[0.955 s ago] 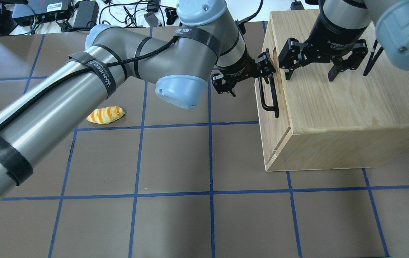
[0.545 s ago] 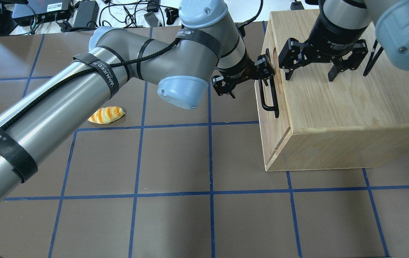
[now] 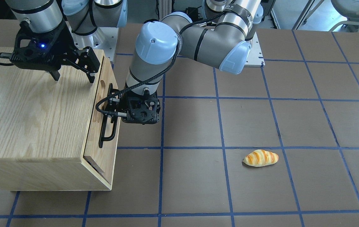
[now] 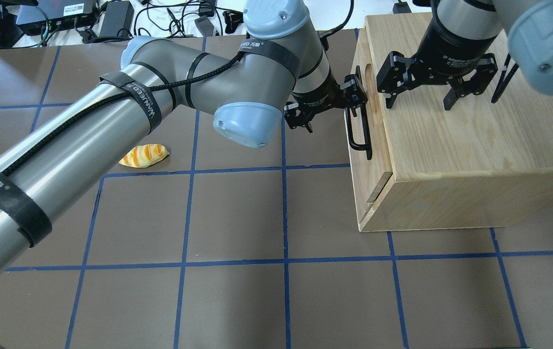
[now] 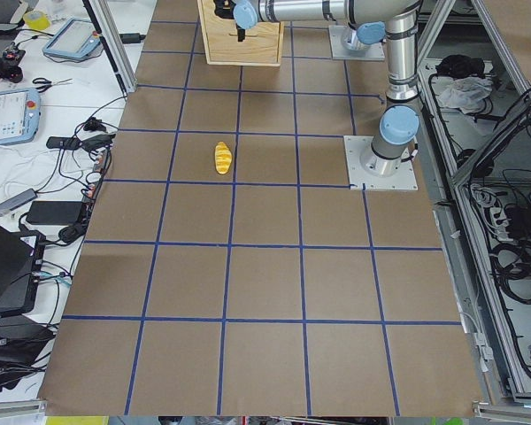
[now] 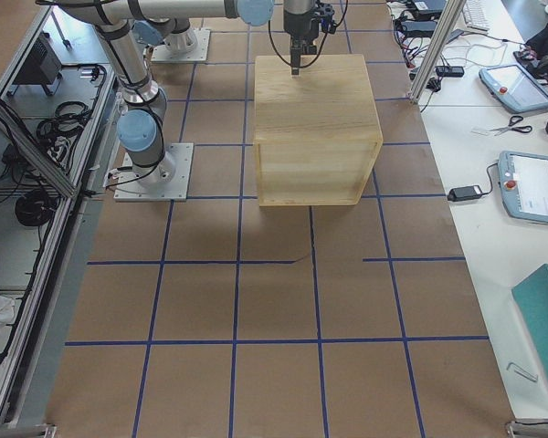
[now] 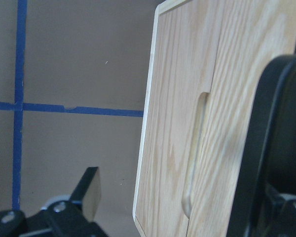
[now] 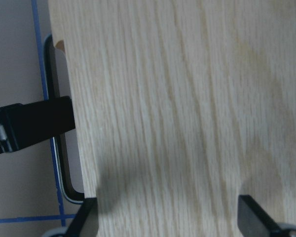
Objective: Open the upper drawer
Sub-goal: 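Pull the drawer handle outward with the left gripper, away from the cabinet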
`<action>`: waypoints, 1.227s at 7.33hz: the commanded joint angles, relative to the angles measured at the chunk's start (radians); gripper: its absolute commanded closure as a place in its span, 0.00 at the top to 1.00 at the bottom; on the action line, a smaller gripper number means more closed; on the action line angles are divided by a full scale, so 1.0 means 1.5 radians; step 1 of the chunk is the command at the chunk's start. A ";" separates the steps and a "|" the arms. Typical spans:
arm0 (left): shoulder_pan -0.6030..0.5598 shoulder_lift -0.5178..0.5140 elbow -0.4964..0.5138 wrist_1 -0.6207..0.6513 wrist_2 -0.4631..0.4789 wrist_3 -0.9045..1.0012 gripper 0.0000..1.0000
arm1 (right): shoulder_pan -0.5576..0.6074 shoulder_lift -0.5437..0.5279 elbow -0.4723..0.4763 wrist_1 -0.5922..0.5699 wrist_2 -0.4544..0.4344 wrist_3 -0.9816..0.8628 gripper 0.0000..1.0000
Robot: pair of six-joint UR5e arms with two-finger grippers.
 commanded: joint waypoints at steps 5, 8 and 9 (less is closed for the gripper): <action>0.009 0.015 0.010 -0.052 0.025 0.009 1.00 | 0.000 0.000 0.000 0.000 0.000 0.000 1.00; 0.031 0.020 0.010 -0.072 0.031 0.027 1.00 | 0.000 0.000 0.000 0.000 0.000 0.000 1.00; 0.038 0.020 0.010 -0.080 0.031 0.028 1.00 | 0.000 0.000 0.000 0.000 -0.001 0.000 1.00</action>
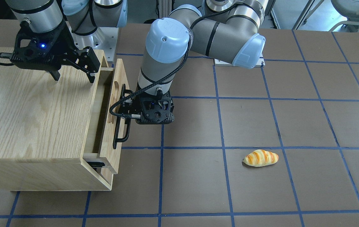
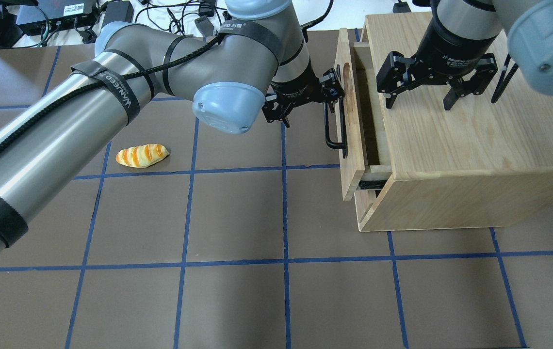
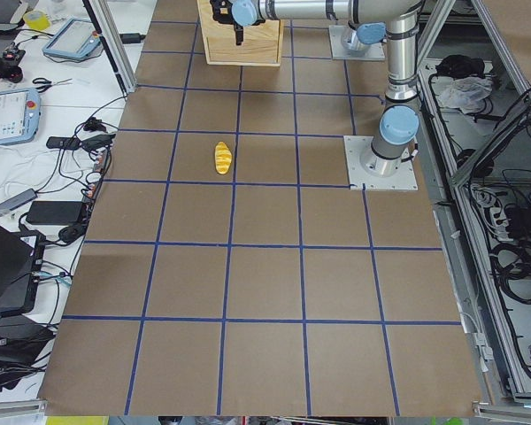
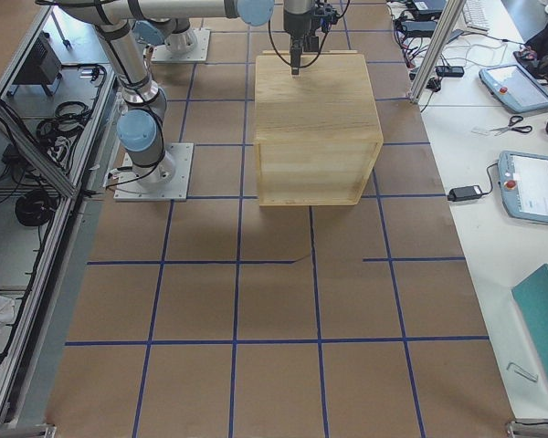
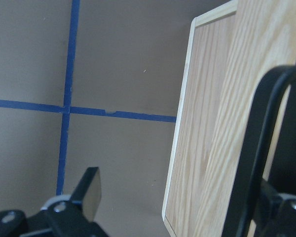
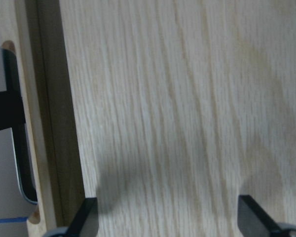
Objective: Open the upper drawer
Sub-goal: 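Pull the drawer handle outward with the left gripper, away from the cabinet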
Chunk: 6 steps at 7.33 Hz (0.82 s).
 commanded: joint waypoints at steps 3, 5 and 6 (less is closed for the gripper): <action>0.043 0.009 0.000 -0.043 0.002 0.029 1.00 | 0.000 0.000 0.000 0.000 0.000 0.000 1.00; 0.055 0.018 0.001 -0.066 0.003 0.038 1.00 | 0.000 0.000 0.000 0.000 -0.001 0.000 1.00; 0.059 0.018 0.000 -0.068 0.003 0.041 1.00 | 0.000 0.000 0.000 0.000 -0.001 0.000 1.00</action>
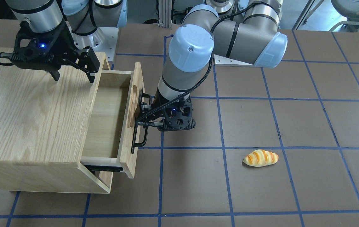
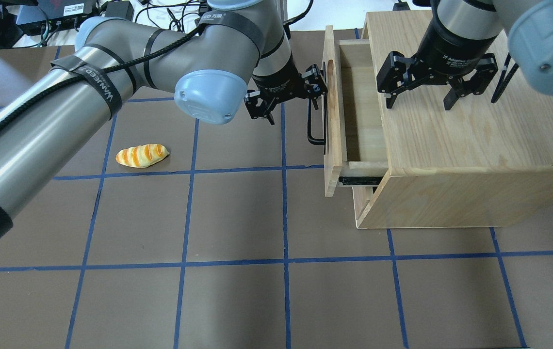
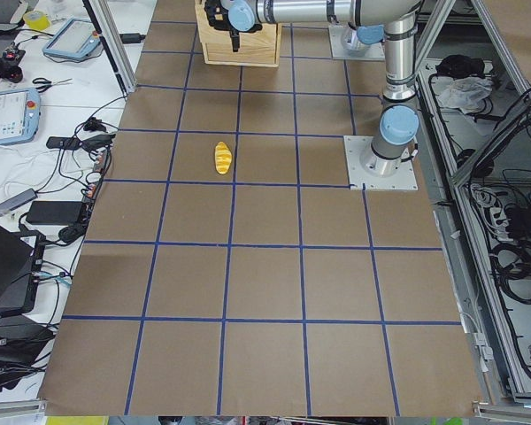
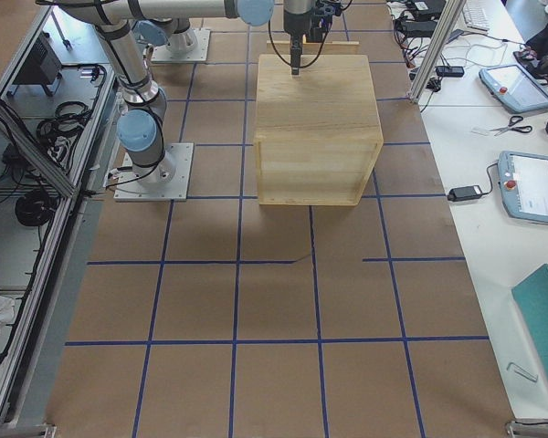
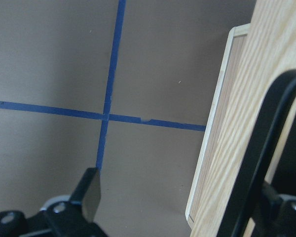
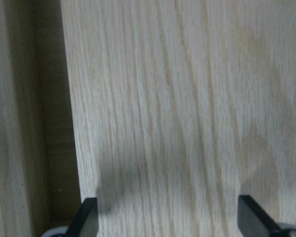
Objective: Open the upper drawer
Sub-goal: 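Pull the drawer handle outward with the left gripper, away from the cabinet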
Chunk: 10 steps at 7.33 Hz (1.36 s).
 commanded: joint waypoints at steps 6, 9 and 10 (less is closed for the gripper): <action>0.030 0.016 0.003 -0.052 0.000 0.007 1.00 | 0.000 0.000 0.000 0.000 0.001 0.000 1.00; 0.040 0.017 0.003 -0.062 0.000 0.026 1.00 | 0.000 0.000 0.000 0.000 0.001 0.000 1.00; 0.040 0.016 0.003 -0.063 0.000 0.032 1.00 | -0.001 0.000 0.000 0.000 0.000 0.000 1.00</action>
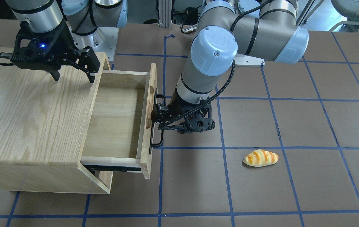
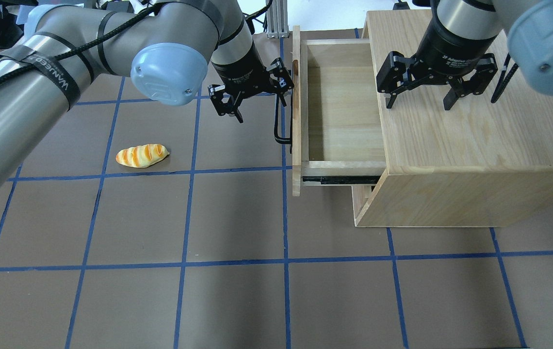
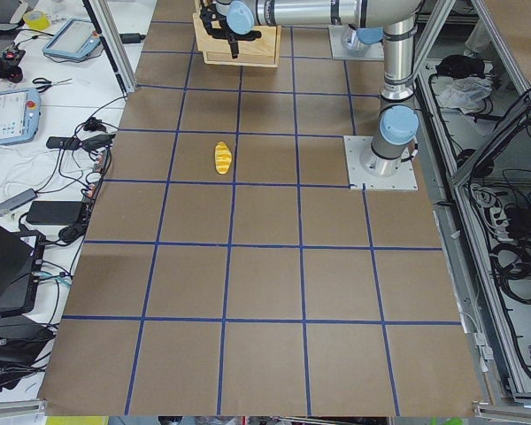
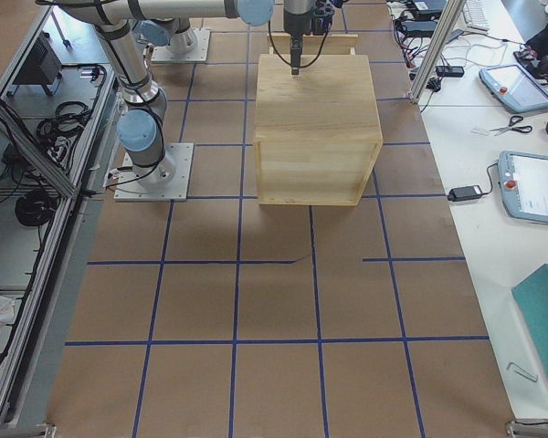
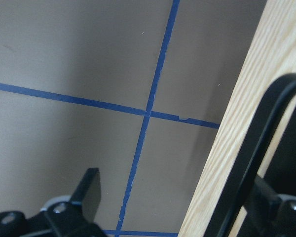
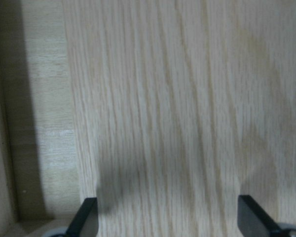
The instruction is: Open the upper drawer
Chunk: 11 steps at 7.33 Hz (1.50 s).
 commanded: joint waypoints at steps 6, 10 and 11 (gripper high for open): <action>0.018 0.015 0.007 -0.038 0.007 0.008 1.00 | 0.000 0.000 0.000 0.000 0.000 0.000 1.00; 0.019 0.029 0.082 -0.124 0.007 0.005 1.00 | 0.000 0.000 0.000 0.000 -0.001 0.000 1.00; 0.031 0.035 0.101 -0.138 0.025 0.017 1.00 | 0.000 0.000 0.000 0.000 0.000 0.000 1.00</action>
